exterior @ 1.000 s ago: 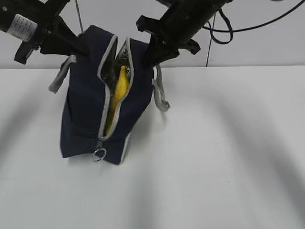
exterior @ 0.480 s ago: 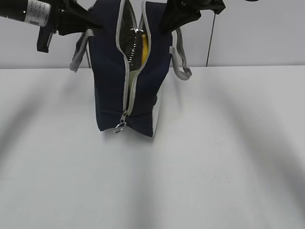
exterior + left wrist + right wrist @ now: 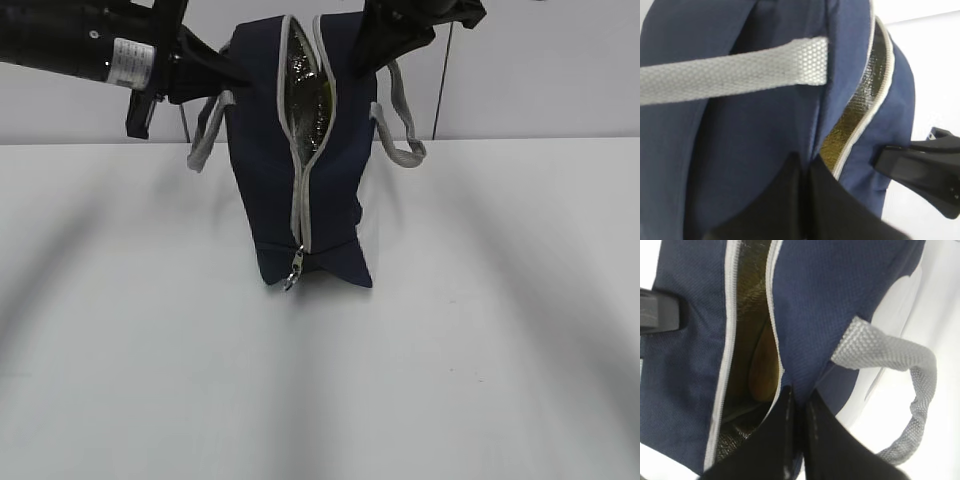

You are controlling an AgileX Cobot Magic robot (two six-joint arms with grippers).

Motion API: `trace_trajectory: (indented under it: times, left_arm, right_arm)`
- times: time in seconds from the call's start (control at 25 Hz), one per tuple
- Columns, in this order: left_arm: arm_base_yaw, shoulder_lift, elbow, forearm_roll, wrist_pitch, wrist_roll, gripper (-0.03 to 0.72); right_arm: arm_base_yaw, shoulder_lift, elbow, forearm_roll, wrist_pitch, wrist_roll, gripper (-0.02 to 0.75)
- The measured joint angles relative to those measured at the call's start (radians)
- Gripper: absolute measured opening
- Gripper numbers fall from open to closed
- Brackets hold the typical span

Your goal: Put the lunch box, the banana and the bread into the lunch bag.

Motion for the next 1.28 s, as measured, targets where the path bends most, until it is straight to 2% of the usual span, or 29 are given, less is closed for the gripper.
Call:
trace_trajectory:
  times: [0.32,0.64,0.76,0.84,0.92,1.0,1.08,1.16,1.28]
  left_arm:
    - [-0.015,0.053,0.0,-0.012,-0.034,0.011,-0.003]
    - [-0.016,0.095,-0.002,-0.036,-0.048,0.011,-0.001]
    - [-0.016,0.099,-0.002,-0.036,-0.048,0.011,0.02]
    - [-0.016,0.099,-0.002,-0.035,-0.045,0.011,0.078]
    - [-0.014,0.099,-0.002,-0.035,-0.038,0.011,0.174]
    - [-0.008,0.099,-0.002,-0.035,-0.02,0.011,0.298]
    - [0.003,0.099,-0.002,-0.041,0.007,0.011,0.384]
    - [0.022,0.099,-0.007,-0.047,0.045,0.011,0.428]
    - [0.06,0.093,-0.048,-0.044,0.126,0.011,0.447]
  right_arm:
    - [0.0,0.073,0.0,-0.015,-0.016,0.013,-0.009]
    - [0.0,0.102,-0.002,-0.091,-0.024,0.025,-0.008]
    - [0.0,0.102,-0.002,-0.097,-0.024,0.027,-0.001]
    - [0.0,0.1,-0.002,-0.097,-0.024,0.027,0.017]
    - [0.0,0.094,-0.002,-0.097,-0.024,0.027,0.064]
    - [0.0,0.08,-0.002,-0.099,-0.024,0.029,0.16]
    - [0.0,0.063,-0.002,-0.103,-0.024,0.029,0.272]
    - [0.0,0.042,-0.002,-0.108,-0.024,0.029,0.383]
    - [0.0,-0.003,-0.002,-0.112,-0.024,0.029,0.455]
